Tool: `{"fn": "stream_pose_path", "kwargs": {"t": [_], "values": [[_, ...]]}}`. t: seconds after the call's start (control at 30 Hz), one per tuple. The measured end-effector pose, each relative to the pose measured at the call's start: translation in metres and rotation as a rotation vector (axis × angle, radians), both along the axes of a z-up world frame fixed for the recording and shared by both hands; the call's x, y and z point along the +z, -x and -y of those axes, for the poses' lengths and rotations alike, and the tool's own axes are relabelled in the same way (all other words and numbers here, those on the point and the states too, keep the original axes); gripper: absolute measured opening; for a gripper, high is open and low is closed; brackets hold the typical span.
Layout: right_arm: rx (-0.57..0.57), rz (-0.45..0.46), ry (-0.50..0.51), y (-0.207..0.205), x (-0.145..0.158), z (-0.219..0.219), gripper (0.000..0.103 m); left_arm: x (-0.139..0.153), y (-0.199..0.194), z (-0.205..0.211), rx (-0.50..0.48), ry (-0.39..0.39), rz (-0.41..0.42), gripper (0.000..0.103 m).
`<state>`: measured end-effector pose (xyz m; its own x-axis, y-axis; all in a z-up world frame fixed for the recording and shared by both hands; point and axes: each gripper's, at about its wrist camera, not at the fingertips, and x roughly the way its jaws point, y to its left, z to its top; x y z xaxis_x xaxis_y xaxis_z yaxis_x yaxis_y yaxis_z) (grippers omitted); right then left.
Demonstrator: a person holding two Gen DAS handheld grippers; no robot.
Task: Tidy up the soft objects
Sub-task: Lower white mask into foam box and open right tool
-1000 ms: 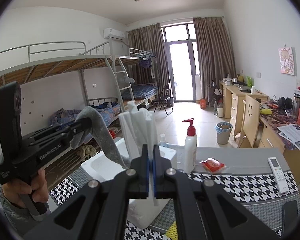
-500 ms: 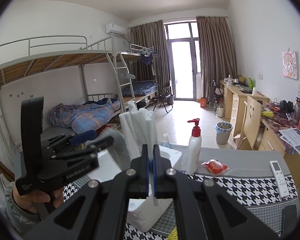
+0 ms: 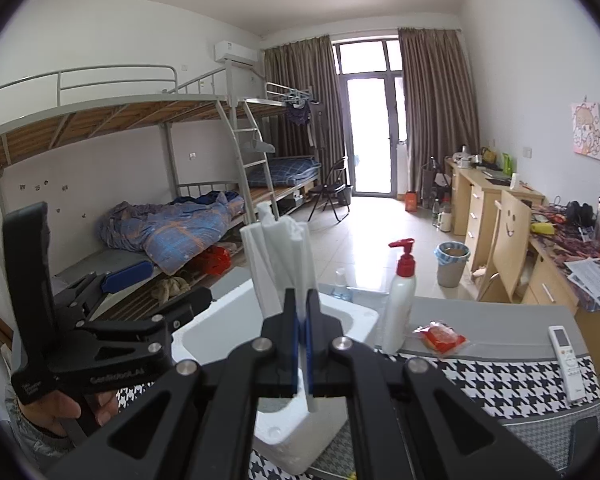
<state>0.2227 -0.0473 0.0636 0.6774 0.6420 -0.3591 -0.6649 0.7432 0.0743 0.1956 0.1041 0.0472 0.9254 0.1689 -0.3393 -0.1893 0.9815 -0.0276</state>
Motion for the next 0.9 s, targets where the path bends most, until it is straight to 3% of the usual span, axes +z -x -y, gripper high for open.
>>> {"fn": "stream_pose_path", "kwargs": {"t": [0.53, 0.8, 0.87, 0.9], "values": [[0.058, -0.056, 0.015, -0.011, -0.006, -0.034, 0.005, -0.005, 0.017, -0.031, 0.063, 0.009, 0.027, 0.098], [0.065, -0.084, 0.068, -0.016, -0.015, -0.051, 0.005, -0.009, 0.022, -0.034, 0.047, -0.003, 0.038, 0.1], [0.066, -0.095, 0.084, -0.017, -0.018, -0.054, 0.009, -0.009, 0.022, -0.033, 0.047, -0.013, 0.037, 0.101], [0.066, -0.1, 0.09, -0.018, -0.019, -0.055, 0.018, -0.009, 0.023, -0.033, 0.048, -0.015, 0.039, 0.101]]}}
